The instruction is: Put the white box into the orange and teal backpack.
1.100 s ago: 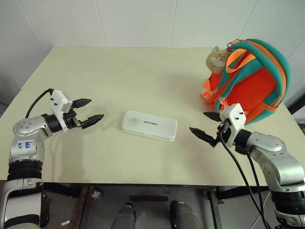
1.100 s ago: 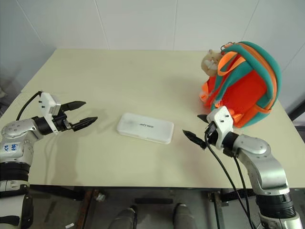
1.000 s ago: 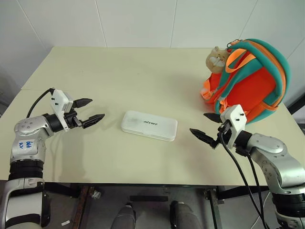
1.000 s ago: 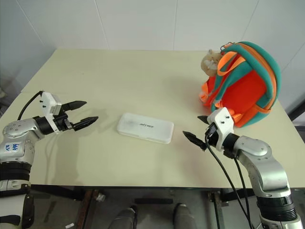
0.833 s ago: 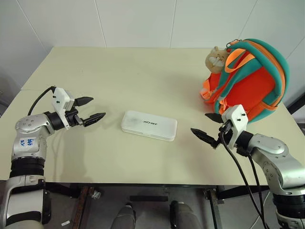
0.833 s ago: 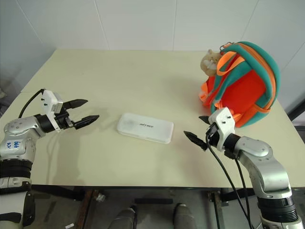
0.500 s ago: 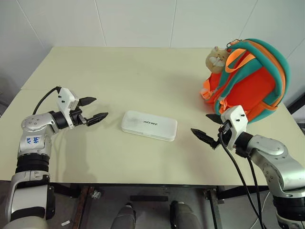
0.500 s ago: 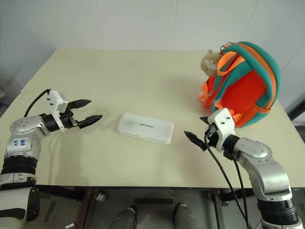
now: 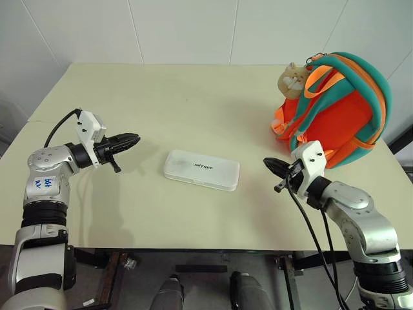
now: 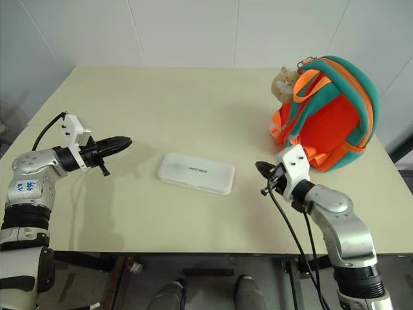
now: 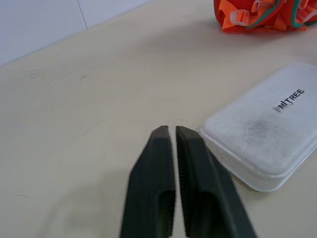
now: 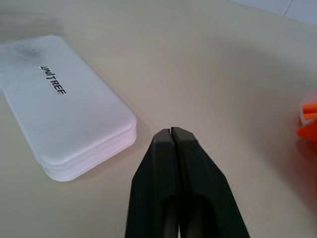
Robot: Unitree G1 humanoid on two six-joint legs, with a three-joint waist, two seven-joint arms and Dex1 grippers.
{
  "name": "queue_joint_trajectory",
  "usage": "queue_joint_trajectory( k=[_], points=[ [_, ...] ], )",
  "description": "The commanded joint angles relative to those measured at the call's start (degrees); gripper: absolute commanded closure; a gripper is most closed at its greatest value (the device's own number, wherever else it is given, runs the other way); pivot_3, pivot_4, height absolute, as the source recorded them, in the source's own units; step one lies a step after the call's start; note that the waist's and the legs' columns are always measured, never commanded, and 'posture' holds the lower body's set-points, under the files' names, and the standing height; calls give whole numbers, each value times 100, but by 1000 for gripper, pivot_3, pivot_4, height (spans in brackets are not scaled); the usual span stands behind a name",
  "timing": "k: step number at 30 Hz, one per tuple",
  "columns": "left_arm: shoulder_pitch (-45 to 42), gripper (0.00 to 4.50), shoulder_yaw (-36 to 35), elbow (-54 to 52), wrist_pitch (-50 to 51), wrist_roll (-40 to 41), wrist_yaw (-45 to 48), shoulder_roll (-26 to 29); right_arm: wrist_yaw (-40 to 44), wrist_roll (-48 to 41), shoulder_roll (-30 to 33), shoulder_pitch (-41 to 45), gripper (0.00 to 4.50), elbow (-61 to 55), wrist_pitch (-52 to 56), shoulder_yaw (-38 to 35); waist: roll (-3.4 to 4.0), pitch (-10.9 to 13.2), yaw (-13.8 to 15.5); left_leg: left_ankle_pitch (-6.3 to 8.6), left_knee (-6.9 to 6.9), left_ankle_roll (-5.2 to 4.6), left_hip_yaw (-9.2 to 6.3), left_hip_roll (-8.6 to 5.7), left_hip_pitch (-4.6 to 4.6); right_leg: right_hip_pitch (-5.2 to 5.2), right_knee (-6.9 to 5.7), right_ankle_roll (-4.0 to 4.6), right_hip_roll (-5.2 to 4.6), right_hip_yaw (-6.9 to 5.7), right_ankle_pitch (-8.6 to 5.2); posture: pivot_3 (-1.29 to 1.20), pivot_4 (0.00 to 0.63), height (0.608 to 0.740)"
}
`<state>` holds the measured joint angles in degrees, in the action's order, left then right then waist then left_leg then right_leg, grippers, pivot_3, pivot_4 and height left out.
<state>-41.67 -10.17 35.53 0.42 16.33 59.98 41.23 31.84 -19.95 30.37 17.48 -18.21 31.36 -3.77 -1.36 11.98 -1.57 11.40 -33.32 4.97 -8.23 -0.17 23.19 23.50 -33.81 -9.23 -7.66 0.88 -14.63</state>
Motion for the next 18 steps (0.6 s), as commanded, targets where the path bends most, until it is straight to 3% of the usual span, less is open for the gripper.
queue_joint_trajectory(
  k=[1,18],
  points=[
    [-67,4453,86,-124,56,-64,-16,-25,-66,169,-61,110,4500,36,-86,163,0,0,2,0,0,0,0,0,0,0,0,0,0,0,0,0,150,740],
    [-377,4453,608,-393,1305,188,597,-987,-258,834,-120,214,4500,331,231,596,0,0,-13,-1,-1,1,3,0,-1,3,-5,-2,4,6,1,0,150,740]
  ],
)
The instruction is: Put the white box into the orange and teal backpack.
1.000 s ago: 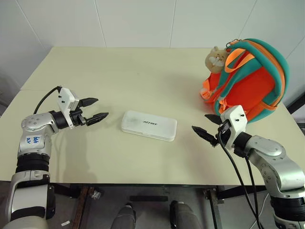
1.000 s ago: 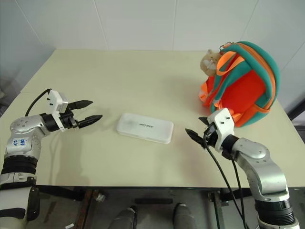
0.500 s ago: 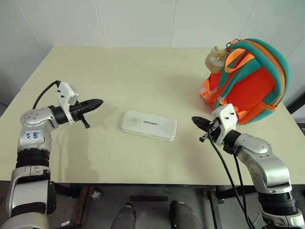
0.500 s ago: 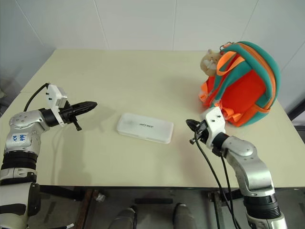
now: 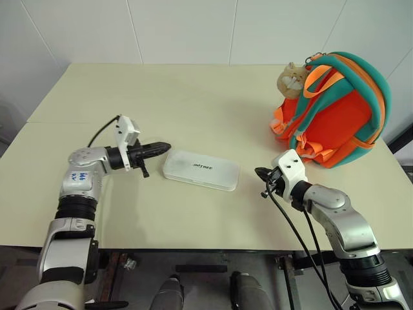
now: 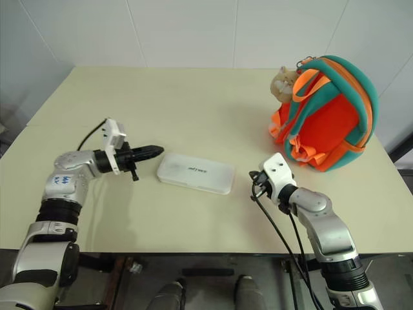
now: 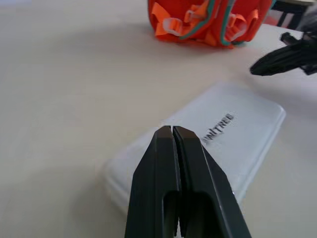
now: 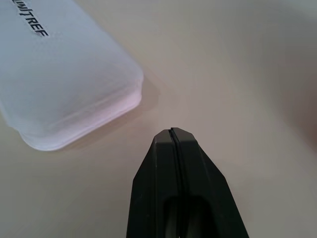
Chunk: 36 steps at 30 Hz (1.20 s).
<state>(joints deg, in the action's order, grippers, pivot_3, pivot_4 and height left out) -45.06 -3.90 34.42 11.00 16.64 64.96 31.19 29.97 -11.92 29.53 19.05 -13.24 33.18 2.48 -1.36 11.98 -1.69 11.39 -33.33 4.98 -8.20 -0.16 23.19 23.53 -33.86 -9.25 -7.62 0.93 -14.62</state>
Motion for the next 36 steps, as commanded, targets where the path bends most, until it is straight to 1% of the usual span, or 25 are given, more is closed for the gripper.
queue_joint_trajectory(
  k=[1,3,9,14,18,22,27,31,34,36],
  points=[
    [-7,4453,61,-339,391,144,161,3,-85,26,-49,33,4500,-193,70,-37,0,0,1,0,-1,0,0,0,0,0,0,0,0,1,0,0,150,740],
    [50,4453,223,-414,610,44,220,7,-102,27,-60,0,4500,-220,95,-35,0,0,9,0,-1,0,0,0,0,0,0,0,0,3,0,0,150,740],
    [86,4453,510,-108,500,-366,-1,29,-121,20,-63,-7,4500,-289,201,-57,0,0,13,0,-1,0,0,-1,0,0,1,0,0,3,0,0,150,740],
    [-114,4453,505,338,163,-575,-312,-33,-99,22,-45,35,4500,-270,250,-58,0,0,17,0,-2,0,1,0,-2,-2,1,0,0,4,0,0,150,740],
    [-235,4453,410,480,96,-500,-382,-96,-73,30,-38,111,4500,-213,250,-48,0,0,16,0,-13,0,2,-1,-1,-4,1,-2,0,4,3,0,150,740],
    [-210,4453,222,302,389,-304,-365,-19,-53,22,-31,158,4500,-191,260,-51,0,0,10,0,-12,0,4,0,-1,-2,1,-2,0,6,3,0,150,740],
    [-191,4453,70,326,613,-380,-654,187,-29,26,-32,186,4500,-153,262,-19,0,0,9,0,-11,0,4,0,0,-2,2,-2,0,6,3,0,150,740],
    [-225,4453,-13,485,1027,-351,-873,313,-17,52,-52,221,4500,-118,289,66,0,0,12,0,-9,0,4,0,0,-2,2,-2,0,6,3,0,150,740],
    [-301,4453,49,720,1667,-422,-1106,357,-7,60,-79,277,4500,-89,302,132,0,0,13,0,-10,0,4,-1,-1,-2,1,-3,0,6,3,0,150,740],
    [-287,4453,5,730,1743,-359,-1117,318,-2,62,-87,307,4500,-70,309,158,0,0,12,0,-10,0,4,-1,0,-2,1,-3,0,6,3,0,150,740]
  ],
)
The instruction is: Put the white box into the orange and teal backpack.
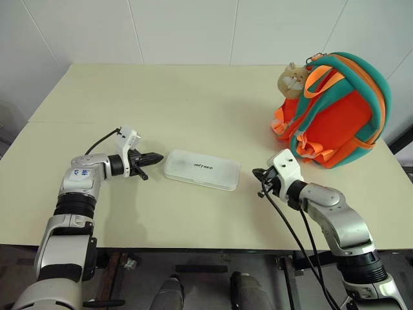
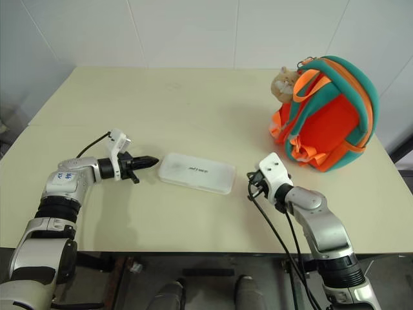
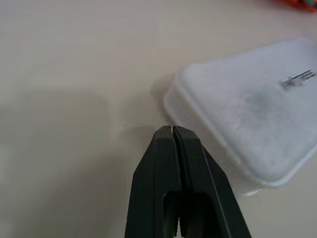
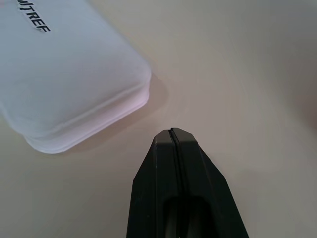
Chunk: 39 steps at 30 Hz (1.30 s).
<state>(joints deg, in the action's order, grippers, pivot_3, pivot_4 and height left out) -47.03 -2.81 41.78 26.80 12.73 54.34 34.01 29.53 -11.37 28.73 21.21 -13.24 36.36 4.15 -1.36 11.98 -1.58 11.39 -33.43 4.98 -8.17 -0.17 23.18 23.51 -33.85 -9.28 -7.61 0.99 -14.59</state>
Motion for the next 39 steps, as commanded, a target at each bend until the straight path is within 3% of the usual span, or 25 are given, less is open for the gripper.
queue_joint_trajectory(
  k=[1,12,27,39],
  points=[
    [-85,4453,-140,-8,203,82,-55,3,51,10,-7,105,4500,-60,-11,4,0,0,1,0,0,0,0,0,1,1,0,0,0,-1,0,0,150,740],
    [-14,4453,-215,176,176,278,403,-316,292,-27,-2,230,4500,-94,186,276,0,0,-1,0,1,0,0,0,1,1,1,0,0,0,0,0,150,740],
    [623,4453,41,-1094,1000,333,946,-18,729,-148,132,166,4500,-394,486,355,0,0,-3,1,2,1,1,0,0,1,1,1,0,2,0,0,150,740],
    [1064,4453,398,-2058,1568,383,1113,179,1199,-415,606,-37,4500,-721,755,260,0,0,4,1,2,2,1,0,1,1,4,2,-1,2,-1,0,150,740]
  ],
)
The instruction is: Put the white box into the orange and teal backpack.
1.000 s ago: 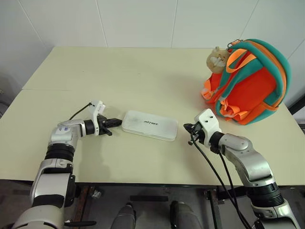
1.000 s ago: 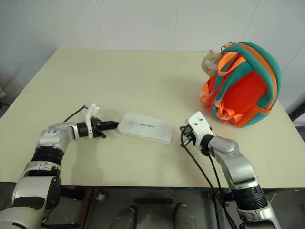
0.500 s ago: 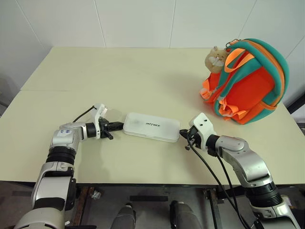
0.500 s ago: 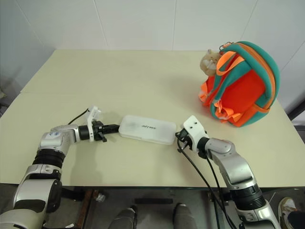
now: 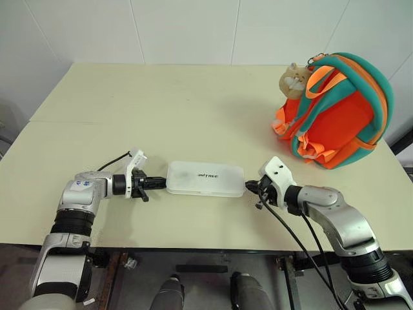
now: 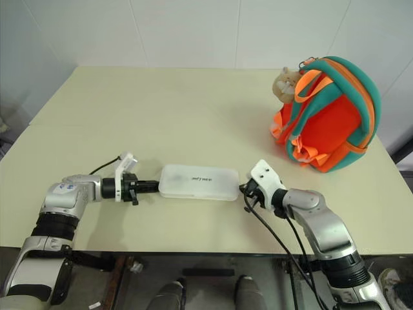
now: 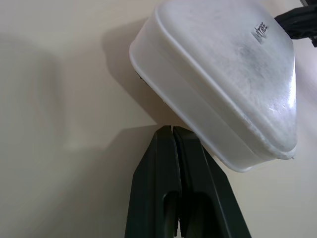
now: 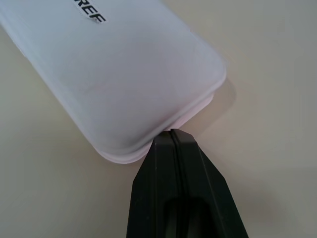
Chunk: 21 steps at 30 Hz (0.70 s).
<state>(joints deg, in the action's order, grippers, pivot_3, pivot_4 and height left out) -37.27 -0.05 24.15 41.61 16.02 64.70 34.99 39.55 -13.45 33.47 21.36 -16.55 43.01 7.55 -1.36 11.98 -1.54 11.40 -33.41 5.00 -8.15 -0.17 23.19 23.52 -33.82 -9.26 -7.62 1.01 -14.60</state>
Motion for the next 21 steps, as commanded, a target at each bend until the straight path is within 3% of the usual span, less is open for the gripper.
queue_joint_trajectory(
  k=[1,8,17,21],
  points=[
    [106,4453,159,-327,105,44,75,95,231,-222,173,-66,4500,-421,124,-74,0,0,0,0,0,0,0,0,0,0,0,0,0,0,0,0,150,740],
    [280,4453,373,-608,307,52,173,255,274,-327,329,-139,4500,-532,212,-171,0,0,-3,1,0,0,3,0,-1,0,4,3,-1,1,-2,0,150,740],
    [186,4453,111,-62,56,-25,64,598,198,-230,387,-163,4500,-358,51,-242,0,0,-14,1,-1,0,6,2,-4,0,5,18,0,1,-6,0,150,740],
    [159,4453,5,106,-35,11,43,716,181,-213,370,-148,4500,-302,8,-237,0,0,-17,1,-7,0,10,5,-5,0,6,65,1,2,-23,0,150,740]
  ],
)
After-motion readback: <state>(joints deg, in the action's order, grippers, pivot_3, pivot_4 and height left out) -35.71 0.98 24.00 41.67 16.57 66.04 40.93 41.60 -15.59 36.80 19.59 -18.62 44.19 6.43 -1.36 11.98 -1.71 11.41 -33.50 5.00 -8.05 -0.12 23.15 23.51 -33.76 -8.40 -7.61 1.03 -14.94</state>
